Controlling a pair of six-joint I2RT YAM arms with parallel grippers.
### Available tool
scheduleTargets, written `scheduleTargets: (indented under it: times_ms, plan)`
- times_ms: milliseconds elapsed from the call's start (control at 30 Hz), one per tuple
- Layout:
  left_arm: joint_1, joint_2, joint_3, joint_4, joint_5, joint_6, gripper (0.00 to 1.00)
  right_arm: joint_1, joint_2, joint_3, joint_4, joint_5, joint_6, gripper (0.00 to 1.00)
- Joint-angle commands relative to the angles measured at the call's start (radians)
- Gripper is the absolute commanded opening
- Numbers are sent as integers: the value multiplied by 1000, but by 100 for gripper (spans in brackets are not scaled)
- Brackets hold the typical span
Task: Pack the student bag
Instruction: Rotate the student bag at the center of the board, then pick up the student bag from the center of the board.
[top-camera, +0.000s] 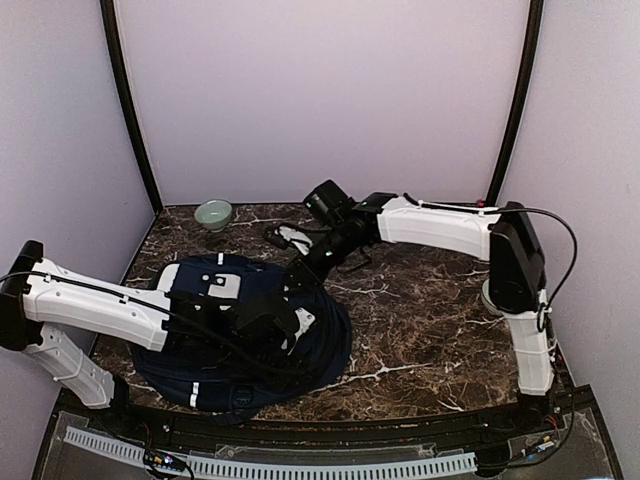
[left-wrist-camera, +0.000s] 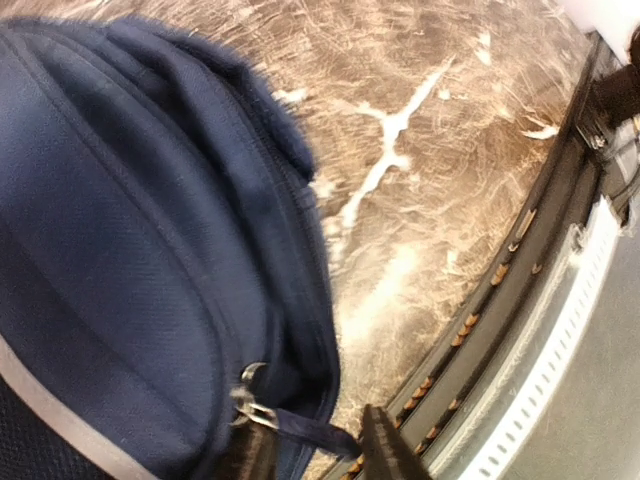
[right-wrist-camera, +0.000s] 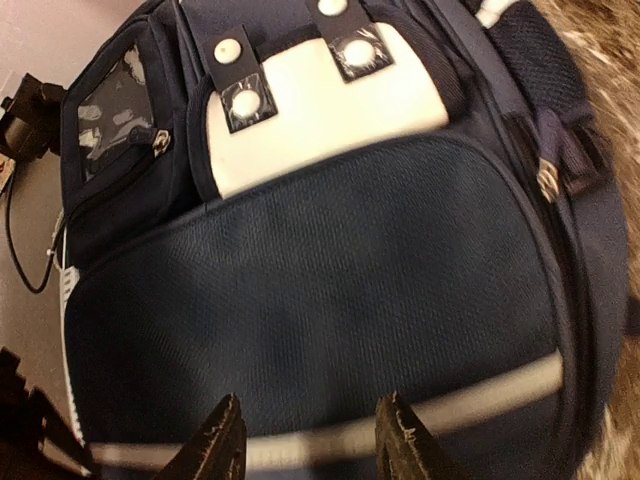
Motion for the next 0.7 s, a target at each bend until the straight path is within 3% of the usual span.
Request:
scheduleTargets:
  times_ms: [0,100,367,667]
  plan:
    - [-8,-47,79,-58,63,79,38,-81,-300,-196,96,-3,35,46]
    - [-9,-76,117,-153,84,122,42,-110,-446,-366,157,4,37,48]
    - [-11,4,207,-390,-65,308,48,-118,-714,-757,242,-24,-18,48]
    - [-12,159,287,-534,-223,431,47,-117,-787,-899,261,-140,-69,47]
